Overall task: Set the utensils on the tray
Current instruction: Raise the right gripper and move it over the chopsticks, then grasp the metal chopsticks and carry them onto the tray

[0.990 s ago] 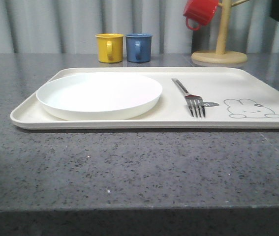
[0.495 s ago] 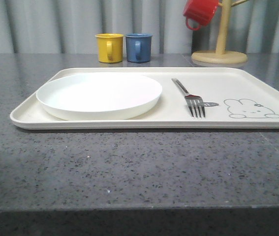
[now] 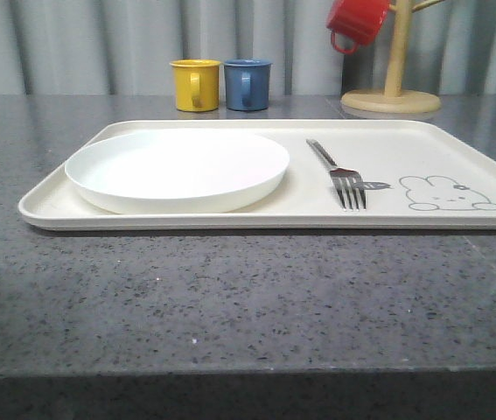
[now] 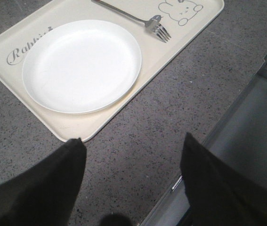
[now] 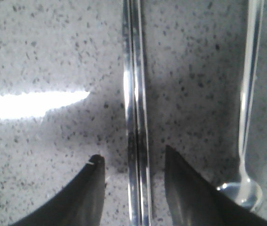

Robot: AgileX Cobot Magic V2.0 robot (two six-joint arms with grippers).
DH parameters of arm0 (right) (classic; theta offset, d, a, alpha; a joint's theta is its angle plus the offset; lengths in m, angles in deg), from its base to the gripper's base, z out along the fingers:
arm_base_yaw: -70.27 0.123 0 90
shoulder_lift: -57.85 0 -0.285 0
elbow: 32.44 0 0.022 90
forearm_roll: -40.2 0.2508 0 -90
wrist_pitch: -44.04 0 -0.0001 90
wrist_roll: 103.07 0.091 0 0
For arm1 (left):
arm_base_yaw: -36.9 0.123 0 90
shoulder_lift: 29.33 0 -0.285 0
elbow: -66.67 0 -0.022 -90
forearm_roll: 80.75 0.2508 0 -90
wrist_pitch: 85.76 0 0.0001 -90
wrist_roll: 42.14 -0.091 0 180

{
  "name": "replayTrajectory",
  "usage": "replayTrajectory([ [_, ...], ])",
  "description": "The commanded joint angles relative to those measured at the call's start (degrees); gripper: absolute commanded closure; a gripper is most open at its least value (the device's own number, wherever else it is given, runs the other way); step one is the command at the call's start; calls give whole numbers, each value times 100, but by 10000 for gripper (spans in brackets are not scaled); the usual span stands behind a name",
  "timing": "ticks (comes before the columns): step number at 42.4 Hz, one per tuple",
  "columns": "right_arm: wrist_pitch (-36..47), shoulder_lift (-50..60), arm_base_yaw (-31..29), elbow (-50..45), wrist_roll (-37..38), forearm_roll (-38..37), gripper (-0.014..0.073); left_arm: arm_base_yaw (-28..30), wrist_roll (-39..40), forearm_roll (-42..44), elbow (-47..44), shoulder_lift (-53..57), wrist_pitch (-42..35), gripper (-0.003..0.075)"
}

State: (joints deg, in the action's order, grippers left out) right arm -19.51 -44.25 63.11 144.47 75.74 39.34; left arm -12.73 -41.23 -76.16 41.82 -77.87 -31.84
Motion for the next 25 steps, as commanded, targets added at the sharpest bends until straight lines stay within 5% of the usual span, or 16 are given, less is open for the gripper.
replayTrajectory([
  [1,175,125,-38,131,-54,0,307,-41,70,-33,157,14,-356,282],
  [12,176,-47,-38,131,-54,4,335,-41,70,-33,157,14,-356,282],
  [20,123,-47,-38,137,-68,86,531,-41,70,-33,157,14,-356,282],
  [25,-19,8,-13,242,-238,314,551,-41,70,-33,157,14,-356,282],
])
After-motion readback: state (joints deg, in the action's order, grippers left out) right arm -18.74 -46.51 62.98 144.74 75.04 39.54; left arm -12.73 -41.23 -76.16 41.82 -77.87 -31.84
